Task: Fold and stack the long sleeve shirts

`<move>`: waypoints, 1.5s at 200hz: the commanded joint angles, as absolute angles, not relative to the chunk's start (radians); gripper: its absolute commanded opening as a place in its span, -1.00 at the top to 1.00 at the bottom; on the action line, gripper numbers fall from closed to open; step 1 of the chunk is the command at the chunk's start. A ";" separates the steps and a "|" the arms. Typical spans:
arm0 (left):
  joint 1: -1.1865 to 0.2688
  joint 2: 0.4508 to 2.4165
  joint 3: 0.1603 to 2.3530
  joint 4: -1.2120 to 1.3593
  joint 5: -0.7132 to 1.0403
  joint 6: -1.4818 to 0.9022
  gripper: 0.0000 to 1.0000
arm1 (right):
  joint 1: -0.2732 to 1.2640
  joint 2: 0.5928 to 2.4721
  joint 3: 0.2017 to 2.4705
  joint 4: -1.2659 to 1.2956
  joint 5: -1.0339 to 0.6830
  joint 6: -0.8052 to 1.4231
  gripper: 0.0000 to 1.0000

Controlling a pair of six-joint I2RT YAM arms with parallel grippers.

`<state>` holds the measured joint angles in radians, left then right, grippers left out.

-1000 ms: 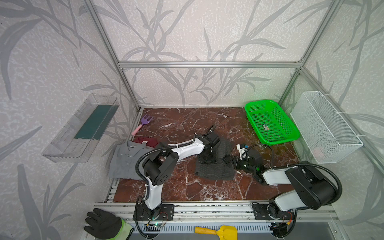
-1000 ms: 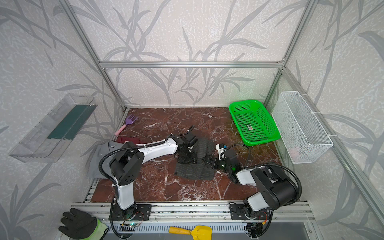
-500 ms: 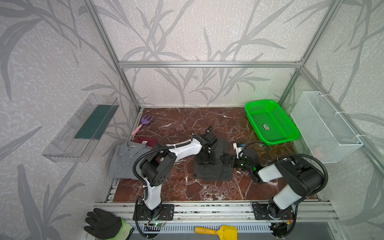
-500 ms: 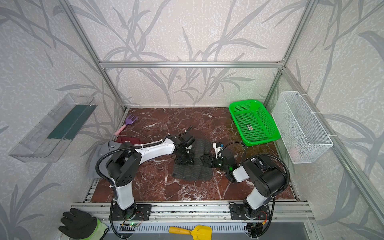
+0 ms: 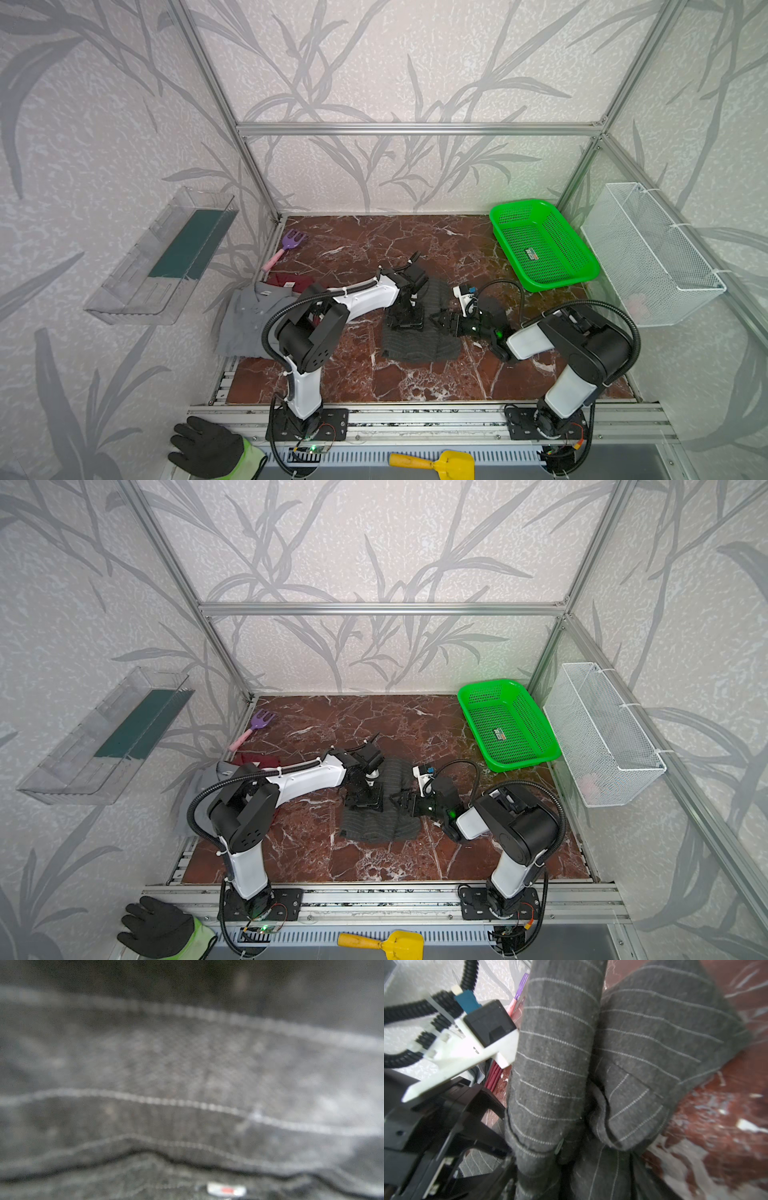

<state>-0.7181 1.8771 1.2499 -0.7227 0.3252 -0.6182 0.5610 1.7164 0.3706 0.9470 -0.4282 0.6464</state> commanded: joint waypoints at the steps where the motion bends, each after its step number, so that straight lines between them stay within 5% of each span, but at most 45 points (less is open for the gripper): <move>1: -0.720 1.860 1.217 -0.763 0.329 -0.591 -0.11 | 0.574 1.727 0.391 0.861 -0.440 0.623 -0.39; 51: -0.719 1.860 1.217 -0.747 0.319 -0.590 -0.10 | 0.615 1.800 0.427 0.847 -0.485 0.604 -0.17; 124: -0.708 1.728 1.236 -0.761 0.243 -0.604 -0.10 | 0.639 1.737 0.416 0.755 -0.361 0.591 1.00; 218: -0.655 1.244 1.192 -0.723 0.021 -0.672 -0.11 | 0.634 1.168 0.811 -0.494 0.032 0.244 1.00; 300: -0.521 1.080 1.035 -0.630 0.085 -0.644 -0.12 | 0.690 1.222 1.226 -1.067 0.498 0.020 1.00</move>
